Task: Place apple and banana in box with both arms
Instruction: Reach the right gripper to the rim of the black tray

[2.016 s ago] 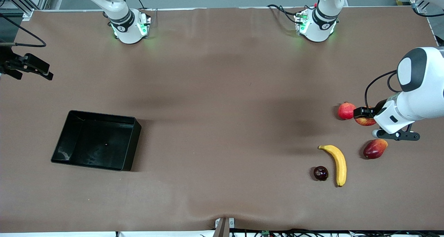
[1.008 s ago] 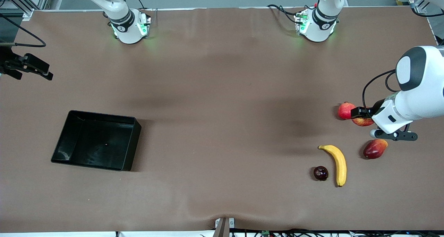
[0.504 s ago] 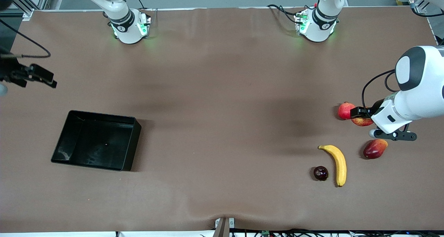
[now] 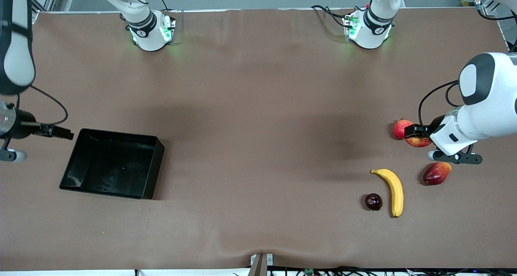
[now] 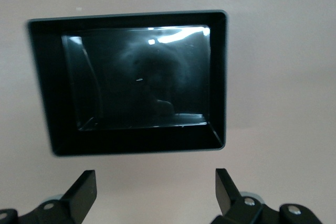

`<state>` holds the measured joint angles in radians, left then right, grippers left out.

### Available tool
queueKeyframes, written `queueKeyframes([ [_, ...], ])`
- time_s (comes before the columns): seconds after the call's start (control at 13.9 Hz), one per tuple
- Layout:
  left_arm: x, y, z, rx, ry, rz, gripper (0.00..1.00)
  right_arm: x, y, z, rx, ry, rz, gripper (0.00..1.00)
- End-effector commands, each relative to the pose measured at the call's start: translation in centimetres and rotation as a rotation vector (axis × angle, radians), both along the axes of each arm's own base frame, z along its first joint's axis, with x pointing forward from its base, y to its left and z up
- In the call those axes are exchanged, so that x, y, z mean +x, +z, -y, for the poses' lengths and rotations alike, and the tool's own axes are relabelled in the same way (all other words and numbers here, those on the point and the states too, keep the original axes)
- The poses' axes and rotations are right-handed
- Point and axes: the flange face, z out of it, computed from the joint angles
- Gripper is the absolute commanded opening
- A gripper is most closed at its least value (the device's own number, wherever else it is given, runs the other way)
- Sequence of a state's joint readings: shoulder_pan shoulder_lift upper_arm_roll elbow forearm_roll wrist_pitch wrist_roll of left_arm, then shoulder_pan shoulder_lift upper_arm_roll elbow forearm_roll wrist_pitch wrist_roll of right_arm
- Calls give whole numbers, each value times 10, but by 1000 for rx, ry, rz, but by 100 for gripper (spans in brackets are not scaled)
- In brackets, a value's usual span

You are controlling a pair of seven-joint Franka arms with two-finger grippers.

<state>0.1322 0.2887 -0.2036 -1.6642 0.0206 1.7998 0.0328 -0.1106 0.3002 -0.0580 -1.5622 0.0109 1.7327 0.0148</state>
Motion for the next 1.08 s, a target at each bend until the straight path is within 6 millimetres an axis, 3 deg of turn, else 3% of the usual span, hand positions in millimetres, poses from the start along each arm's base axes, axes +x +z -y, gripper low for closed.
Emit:
queueKeyframes([
  [0.0,-3,9,10,-11,8,-5,0,8,-12,26,10,-47,18,100],
  [0.14,-4,11,16,-10,16,-4,0,13,-39,41,12,-70,8,100],
  [0.5,-6,10,45,-10,58,-9,0,37,-108,52,21,-79,53,100],
  [0.58,-7,11,53,-12,60,-10,0,36,-120,69,23,-72,58,100],
  [0.79,-8,7,66,-35,99,-25,0,40,-163,88,20,-55,73,100],
  [1.01,-9,3,81,-35,134,-35,0,42,-198,91,21,23,73,100],
])
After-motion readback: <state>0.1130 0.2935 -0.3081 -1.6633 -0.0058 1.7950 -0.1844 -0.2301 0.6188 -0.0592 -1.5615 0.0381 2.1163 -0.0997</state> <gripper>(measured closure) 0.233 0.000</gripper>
